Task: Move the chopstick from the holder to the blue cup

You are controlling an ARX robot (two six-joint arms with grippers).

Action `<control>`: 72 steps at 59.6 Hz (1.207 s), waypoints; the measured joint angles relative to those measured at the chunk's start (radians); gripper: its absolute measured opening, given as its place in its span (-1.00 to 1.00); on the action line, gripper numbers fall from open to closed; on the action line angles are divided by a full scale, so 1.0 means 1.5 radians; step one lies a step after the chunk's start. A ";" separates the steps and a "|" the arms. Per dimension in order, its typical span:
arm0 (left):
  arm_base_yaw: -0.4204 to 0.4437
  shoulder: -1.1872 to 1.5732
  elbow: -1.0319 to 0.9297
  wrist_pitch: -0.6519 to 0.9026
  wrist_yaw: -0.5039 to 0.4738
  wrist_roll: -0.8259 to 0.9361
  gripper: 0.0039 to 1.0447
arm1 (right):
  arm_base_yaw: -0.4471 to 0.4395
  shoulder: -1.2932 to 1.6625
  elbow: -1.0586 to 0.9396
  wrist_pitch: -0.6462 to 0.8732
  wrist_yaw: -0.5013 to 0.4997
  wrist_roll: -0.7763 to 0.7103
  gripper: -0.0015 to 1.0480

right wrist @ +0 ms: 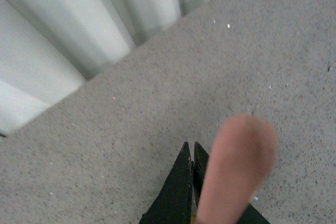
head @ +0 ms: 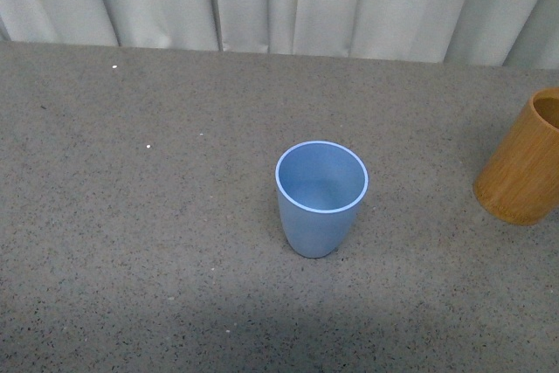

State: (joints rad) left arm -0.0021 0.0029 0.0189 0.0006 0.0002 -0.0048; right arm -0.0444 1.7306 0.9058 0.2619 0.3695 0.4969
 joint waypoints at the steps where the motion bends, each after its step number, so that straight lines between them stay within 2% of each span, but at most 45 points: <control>1: 0.000 0.000 0.000 0.000 0.000 0.000 0.88 | -0.001 -0.005 0.000 0.000 0.000 -0.003 -0.98; 18: 0.000 0.000 0.000 0.000 0.000 0.000 0.88 | -0.008 -0.183 0.039 -0.023 0.008 -0.106 -0.98; 28: 0.000 0.000 0.000 0.000 0.000 0.000 0.88 | 0.038 -0.270 0.049 -0.007 0.008 -0.120 -0.98; 34: 0.000 0.000 0.000 0.000 0.000 0.000 0.88 | 0.104 -0.274 0.011 0.042 0.001 -0.094 -0.98; 48: 0.000 0.000 0.000 0.000 0.000 0.000 0.88 | 0.195 -0.224 -0.058 0.135 -0.004 -0.004 -0.98; 61: 0.000 0.000 0.000 0.000 0.000 0.000 0.88 | 0.243 -0.179 -0.080 0.193 -0.014 0.062 -0.98; 72: 0.000 0.000 0.000 0.000 0.000 0.000 0.88 | 0.260 -0.147 -0.098 0.224 -0.022 0.107 -0.98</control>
State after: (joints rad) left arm -0.0021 0.0029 0.0189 0.0006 0.0002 -0.0048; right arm 0.3458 1.5101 0.7582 0.5983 0.3363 0.6571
